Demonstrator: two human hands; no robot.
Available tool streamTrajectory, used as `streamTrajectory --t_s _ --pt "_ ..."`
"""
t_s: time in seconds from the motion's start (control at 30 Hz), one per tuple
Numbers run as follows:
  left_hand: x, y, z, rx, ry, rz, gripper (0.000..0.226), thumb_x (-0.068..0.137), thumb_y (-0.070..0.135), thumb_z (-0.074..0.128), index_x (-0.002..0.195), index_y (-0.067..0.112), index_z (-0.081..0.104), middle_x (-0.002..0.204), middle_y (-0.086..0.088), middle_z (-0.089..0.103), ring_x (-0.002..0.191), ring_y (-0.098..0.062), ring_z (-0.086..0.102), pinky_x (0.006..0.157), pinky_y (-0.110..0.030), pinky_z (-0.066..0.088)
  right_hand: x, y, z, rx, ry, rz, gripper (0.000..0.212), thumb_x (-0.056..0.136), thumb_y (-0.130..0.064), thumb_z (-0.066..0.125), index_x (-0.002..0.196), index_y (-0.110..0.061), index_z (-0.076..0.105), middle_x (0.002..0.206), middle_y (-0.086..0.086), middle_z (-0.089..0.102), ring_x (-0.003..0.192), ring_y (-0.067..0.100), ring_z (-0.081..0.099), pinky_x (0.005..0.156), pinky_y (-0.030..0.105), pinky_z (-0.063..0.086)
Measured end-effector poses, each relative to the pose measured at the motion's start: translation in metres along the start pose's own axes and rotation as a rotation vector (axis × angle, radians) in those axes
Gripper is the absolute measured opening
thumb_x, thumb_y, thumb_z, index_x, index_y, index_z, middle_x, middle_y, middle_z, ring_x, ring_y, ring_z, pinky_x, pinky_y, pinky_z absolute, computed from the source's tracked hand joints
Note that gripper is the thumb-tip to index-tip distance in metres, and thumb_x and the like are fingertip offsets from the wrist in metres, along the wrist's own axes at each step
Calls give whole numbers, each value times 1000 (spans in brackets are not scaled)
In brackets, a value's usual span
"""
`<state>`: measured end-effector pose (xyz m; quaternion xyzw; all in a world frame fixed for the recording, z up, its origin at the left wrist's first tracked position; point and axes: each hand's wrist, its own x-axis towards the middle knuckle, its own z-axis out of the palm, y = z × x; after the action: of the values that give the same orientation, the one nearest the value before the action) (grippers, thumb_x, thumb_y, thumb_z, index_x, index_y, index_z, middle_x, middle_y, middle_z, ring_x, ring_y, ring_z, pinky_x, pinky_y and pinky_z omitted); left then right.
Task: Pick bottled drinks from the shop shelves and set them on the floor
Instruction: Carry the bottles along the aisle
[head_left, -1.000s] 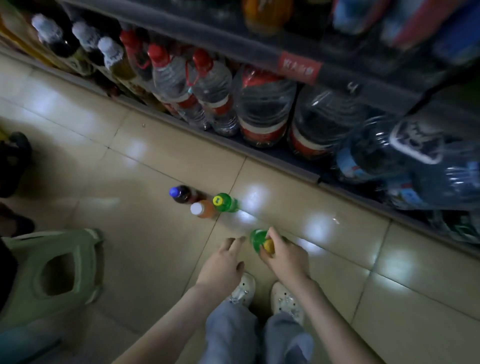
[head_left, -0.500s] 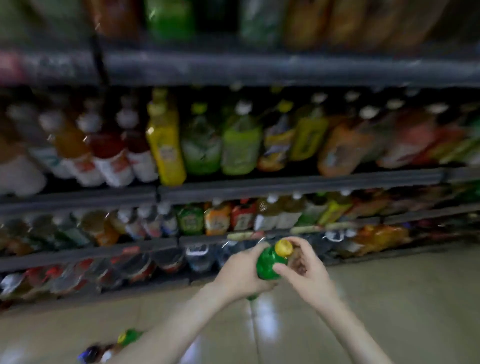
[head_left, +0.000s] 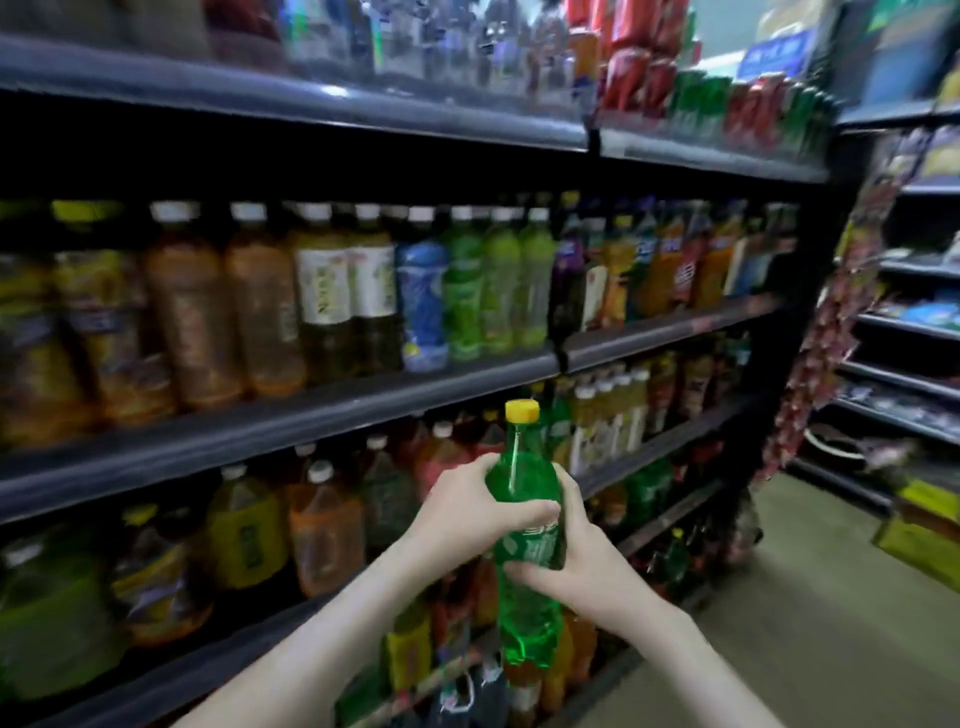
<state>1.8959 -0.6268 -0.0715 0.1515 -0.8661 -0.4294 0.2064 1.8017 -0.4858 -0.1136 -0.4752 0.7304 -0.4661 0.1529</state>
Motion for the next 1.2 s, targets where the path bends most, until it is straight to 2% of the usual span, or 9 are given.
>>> streamTrajectory --t_s 0.1,0.23,0.37,0.47,0.57,0.7,0.83,1.0,1.2 --pt "64 24 39 38 -35 80 58 48 69 68 99 42 62 86 21 70 80 10 63 70 -15 50 26 33 -53 36 143 -24 94 67 -47 73 124 -71 3 106 -36 60 90 -7 64 65 8 48" --pt "153 61 93 -77 -154 175 40 65 62 70 101 54 54 94 30 67 85 12 63 66 -6 46 60 75 -142 79 238 -1 91 67 -46 76 120 -74 7 111 -38 57 97 -6 63 73 11 50" --pt "242 99 154 -103 -139 214 39 73 75 49 108 58 52 104 19 69 88 2 66 74 -22 55 82 119 -242 -16 329 35 94 64 -52 78 126 -69 9 106 -32 62 91 -4 66 77 20 52" --pt "303 114 205 119 -130 279 49 84 69 42 127 45 49 119 16 64 102 -4 62 90 -29 51 93 160 -317 -64 442 57 94 62 -56 77 124 -71 9 104 -34 61 90 -10 63 72 10 49" --pt "356 113 251 406 -35 333 49 94 53 45 140 37 39 138 15 47 123 -5 47 97 -22 42 108 208 -386 -46 512 69 95 65 -51 82 119 -75 8 109 -30 59 95 -13 60 74 7 48" --pt "420 104 303 463 143 229 48 97 46 45 143 35 36 147 12 34 122 -9 48 90 -21 45 137 268 -471 0 542 69 93 66 -45 84 111 -79 10 116 -23 56 98 -1 63 87 30 53" --pt "475 106 342 576 347 135 52 97 41 47 145 33 33 152 3 28 137 -18 32 101 -30 44 179 315 -539 -10 527 45 92 69 -41 84 106 -80 9 107 -26 57 83 -14 61 62 8 44" --pt "533 121 366 610 493 118 56 95 35 53 147 30 34 148 -3 35 133 -22 37 93 -31 48 248 343 -589 8 461 -21 95 68 -38 84 130 -59 15 103 -26 57 82 -14 61 60 6 45" --pt "608 145 389 606 568 236 54 93 29 56 144 25 40 143 -4 42 131 -21 41 96 -33 47 322 371 -622 23 487 -87 97 69 -38 85 135 -51 15 101 -26 56 83 -12 58 66 8 43"
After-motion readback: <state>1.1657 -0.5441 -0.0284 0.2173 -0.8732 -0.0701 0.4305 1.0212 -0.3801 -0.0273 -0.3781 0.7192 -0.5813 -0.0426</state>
